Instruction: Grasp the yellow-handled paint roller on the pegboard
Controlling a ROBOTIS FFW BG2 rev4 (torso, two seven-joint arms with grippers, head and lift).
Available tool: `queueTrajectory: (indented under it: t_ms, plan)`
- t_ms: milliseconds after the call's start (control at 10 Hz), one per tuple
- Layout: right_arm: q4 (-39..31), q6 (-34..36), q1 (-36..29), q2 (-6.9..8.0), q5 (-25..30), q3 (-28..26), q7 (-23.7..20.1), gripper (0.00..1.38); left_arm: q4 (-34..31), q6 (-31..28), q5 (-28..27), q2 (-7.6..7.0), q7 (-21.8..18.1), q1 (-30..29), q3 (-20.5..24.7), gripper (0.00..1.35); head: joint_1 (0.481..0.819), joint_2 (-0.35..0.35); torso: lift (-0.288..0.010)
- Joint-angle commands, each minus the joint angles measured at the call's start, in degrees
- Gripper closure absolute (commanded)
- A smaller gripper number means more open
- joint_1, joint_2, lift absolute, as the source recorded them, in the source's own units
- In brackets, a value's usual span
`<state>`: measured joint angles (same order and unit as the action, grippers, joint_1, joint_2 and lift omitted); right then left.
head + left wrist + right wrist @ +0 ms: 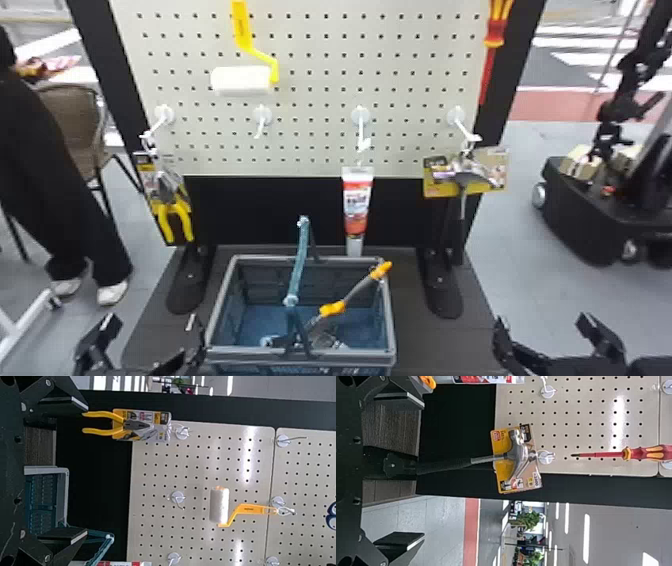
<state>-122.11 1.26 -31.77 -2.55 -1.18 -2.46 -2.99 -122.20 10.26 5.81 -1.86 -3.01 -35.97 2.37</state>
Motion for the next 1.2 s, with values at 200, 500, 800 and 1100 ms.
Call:
queueTrajectory:
  t_ms: [200,500,800,1100]
  plan:
    - [-0.3,0.3,0.0,0.0,0.2,0.0,-0.2,0.14,-0.1,-0.2,0.3,0.01,0.0,0.0,0.0,0.2,0.549,0.0,-0.1]
    - [-0.4,0.3,0.1,0.0,0.5,0.0,-0.3,0.14,-0.2,-0.6,1.1,-0.07,0.0,0.0,-0.2,0.2,0.549,0.0,-0.1]
    - [-0.6,0.2,0.0,-0.09,0.5,0.0,-0.5,0.14,-5.7,-7.3,3.7,-2.45,-0.6,3.0,0.2,0.2,0.549,0.0,-0.1]
    - [-0.7,0.2,0.1,-0.09,0.4,0.0,-1.1,0.14,-10.9,-24.2,6.8,-3.33,-7.6,11.9,5.8,0.2,0.549,0.0,-0.1]
